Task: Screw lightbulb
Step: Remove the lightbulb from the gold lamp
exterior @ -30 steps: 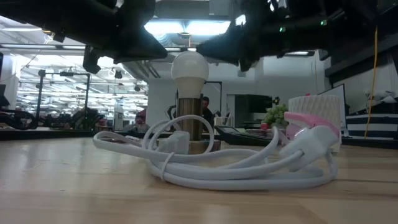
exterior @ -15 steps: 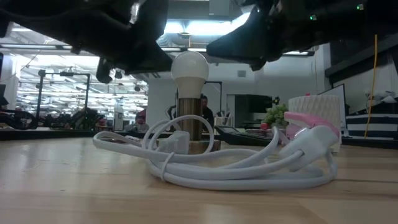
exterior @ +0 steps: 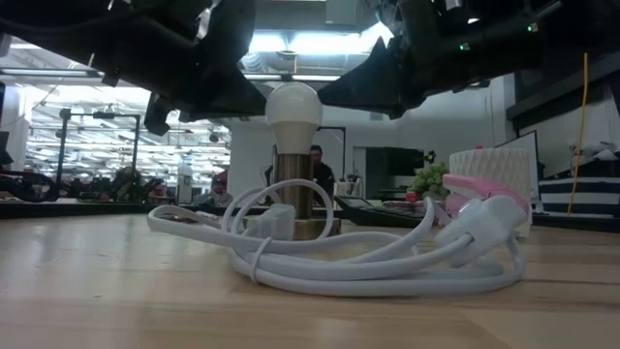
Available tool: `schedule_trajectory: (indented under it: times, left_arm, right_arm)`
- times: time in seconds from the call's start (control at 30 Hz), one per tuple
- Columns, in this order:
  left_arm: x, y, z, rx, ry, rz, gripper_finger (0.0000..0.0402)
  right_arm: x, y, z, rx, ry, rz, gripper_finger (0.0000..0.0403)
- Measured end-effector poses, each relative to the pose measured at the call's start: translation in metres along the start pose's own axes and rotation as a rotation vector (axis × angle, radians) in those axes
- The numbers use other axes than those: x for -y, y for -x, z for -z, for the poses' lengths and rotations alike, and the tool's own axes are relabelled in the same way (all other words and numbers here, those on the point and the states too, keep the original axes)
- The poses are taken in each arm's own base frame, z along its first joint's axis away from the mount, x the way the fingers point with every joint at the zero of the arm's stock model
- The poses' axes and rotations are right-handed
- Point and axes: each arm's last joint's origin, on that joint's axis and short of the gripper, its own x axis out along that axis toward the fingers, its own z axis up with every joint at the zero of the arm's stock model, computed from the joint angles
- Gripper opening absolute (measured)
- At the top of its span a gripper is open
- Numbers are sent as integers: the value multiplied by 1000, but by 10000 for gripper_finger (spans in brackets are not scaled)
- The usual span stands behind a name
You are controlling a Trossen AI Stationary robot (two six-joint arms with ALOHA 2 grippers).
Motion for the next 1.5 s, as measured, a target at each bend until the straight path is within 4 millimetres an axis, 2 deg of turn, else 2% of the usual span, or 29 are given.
schedule_trajectory:
  times: [0.3, 0.6, 0.83, 1.0, 1.1, 1.3, 1.5]
  left_arm:
    - [6, 11, 2, -37, 58, 79, 0]
    - [11, 25, 5, -46, 67, 119, 0]
    - [9, 28, 3, 26, 55, 36, 0]
    - [7, 27, 1, 73, 60, -29, 0]
    - [5, 21, 0, 80, 56, -50, 0]
    - [0, 6, -2, 85, 50, -94, 0]
    - [-2, -4, -2, 31, 52, -45, 0]
  right_arm:
    - [7, -2, 0, -3, 0, 43, 51]
    - [27, -7, 0, -5, -14, 117, 51]
    - [30, -1, -14, 44, -8, 111, 51]
    - [21, 11, -31, 103, -18, 27, 51]
    - [8, 15, -32, 109, -12, -33, 51]
    - [-17, 16, -17, 52, -10, -104, 51]
    - [-20, 8, 0, -2, 11, -53, 51]
